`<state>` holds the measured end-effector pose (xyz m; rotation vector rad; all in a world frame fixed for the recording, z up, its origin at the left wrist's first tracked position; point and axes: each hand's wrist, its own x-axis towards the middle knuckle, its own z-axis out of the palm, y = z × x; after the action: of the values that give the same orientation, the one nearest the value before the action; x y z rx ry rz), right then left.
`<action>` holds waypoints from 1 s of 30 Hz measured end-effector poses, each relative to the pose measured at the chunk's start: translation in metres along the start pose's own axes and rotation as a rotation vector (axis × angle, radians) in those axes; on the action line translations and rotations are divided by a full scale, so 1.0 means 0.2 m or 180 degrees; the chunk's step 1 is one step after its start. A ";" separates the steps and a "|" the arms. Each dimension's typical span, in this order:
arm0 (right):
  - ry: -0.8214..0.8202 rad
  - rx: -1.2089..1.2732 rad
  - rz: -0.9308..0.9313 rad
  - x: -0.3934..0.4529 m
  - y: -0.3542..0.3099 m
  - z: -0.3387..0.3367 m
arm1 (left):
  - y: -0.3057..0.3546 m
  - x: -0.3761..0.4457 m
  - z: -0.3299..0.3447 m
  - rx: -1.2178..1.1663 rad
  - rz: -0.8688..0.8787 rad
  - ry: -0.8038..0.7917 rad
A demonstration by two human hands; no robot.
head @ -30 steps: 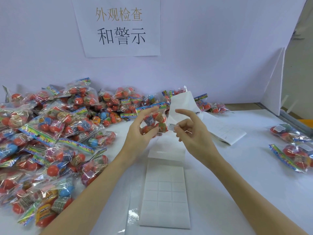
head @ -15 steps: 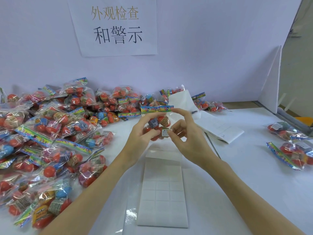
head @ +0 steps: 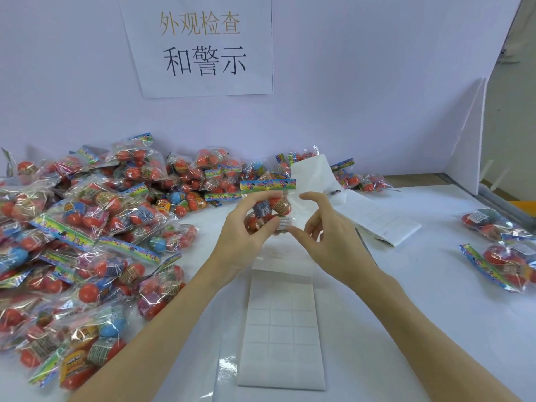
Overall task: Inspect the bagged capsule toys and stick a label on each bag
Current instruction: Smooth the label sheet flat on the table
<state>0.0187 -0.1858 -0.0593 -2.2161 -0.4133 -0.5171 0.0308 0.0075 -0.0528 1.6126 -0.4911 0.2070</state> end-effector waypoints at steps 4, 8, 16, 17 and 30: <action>0.0068 0.0956 0.0922 0.02 -0.01 -0.03 | 0.01 0.01 -0.01 -0.0185 -0.0035 0.0010; -0.0323 0.1936 0.1356 0.03 -0.06 -0.02 | 0.00 0.00 0.01 -0.0275 -0.0086 -0.0138; -0.0490 0.2875 0.1186 0.02 -0.06 -0.03 | 0.03 0.00 0.03 -0.0706 -0.0061 -0.0391; -0.0557 0.2987 0.1178 0.02 -0.06 -0.04 | 0.03 0.00 0.02 -0.0780 -0.0063 -0.0359; -0.1007 0.0771 0.0493 0.00 -0.03 0.01 | 0.03 0.02 0.01 -0.0425 -0.0449 0.0892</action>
<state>0.0167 -0.1798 -0.0560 -2.0738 -0.4380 -0.0285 0.0310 0.0038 -0.0466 1.4528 -0.1711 0.2831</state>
